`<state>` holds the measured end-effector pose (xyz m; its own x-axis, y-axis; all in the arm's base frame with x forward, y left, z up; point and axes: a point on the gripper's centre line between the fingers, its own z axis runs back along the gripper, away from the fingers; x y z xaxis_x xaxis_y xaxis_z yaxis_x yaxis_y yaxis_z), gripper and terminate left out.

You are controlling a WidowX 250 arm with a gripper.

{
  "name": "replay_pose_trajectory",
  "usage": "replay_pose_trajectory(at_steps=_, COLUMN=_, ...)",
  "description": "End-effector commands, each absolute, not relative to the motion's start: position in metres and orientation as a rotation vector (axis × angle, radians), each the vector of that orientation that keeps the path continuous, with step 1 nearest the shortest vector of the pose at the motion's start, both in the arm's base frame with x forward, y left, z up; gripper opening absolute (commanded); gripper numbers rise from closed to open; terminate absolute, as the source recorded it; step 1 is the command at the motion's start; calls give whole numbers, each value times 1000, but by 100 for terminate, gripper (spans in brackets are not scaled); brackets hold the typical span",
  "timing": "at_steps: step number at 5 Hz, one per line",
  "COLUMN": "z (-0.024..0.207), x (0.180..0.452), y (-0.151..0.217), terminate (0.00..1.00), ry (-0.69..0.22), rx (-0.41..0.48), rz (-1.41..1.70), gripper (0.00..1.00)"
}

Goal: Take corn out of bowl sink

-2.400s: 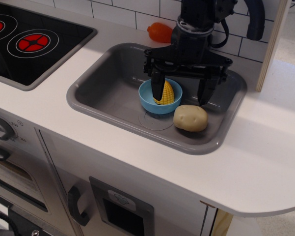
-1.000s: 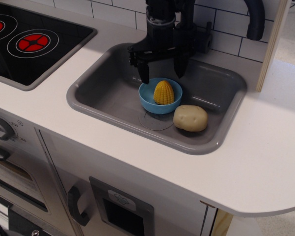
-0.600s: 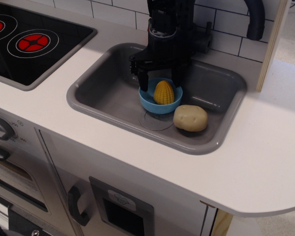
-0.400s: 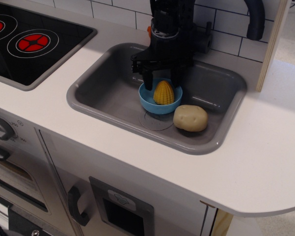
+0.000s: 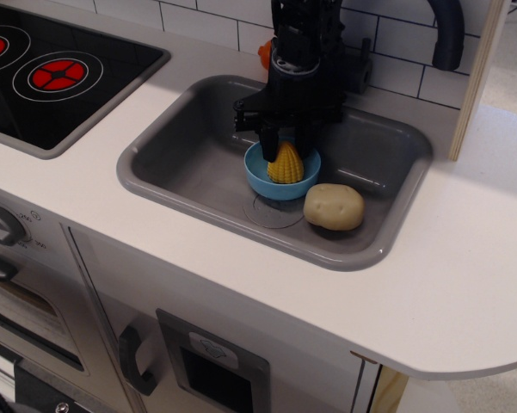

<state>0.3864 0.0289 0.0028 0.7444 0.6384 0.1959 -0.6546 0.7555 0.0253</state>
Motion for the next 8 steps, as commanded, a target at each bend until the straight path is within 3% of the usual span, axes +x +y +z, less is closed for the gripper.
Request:
replay_pose_trajectory(at_steps=1, z=80, x=394, y=25, terminate=0, ry=-348, rx=-30, rz=790, gripper=0)
replay_pose_trajectory(at_steps=2, z=98, x=380, y=29, terminate=0, ry=-307, rx=-66, rz=770, gripper=0)
replay_pose_trajectory(at_steps=3, z=94, x=357, y=35, terminate=0, ry=-232, rx=-62, rz=681, gripper=0)
replay_pose_trajectory(at_steps=5, z=68, x=325, y=41, terminate=0, ry=-210, rx=-9, rz=586, gripper=0)
replay_pose_trajectory(at_steps=7, z=39, x=322, y=51, terminate=0, ry=-202, rx=63, rz=565, gripper=0)
replay_pose_trajectory(at_steps=8, z=37, x=320, y=53, terminate=0, ry=-191, rx=68, rz=556, gripper=0)
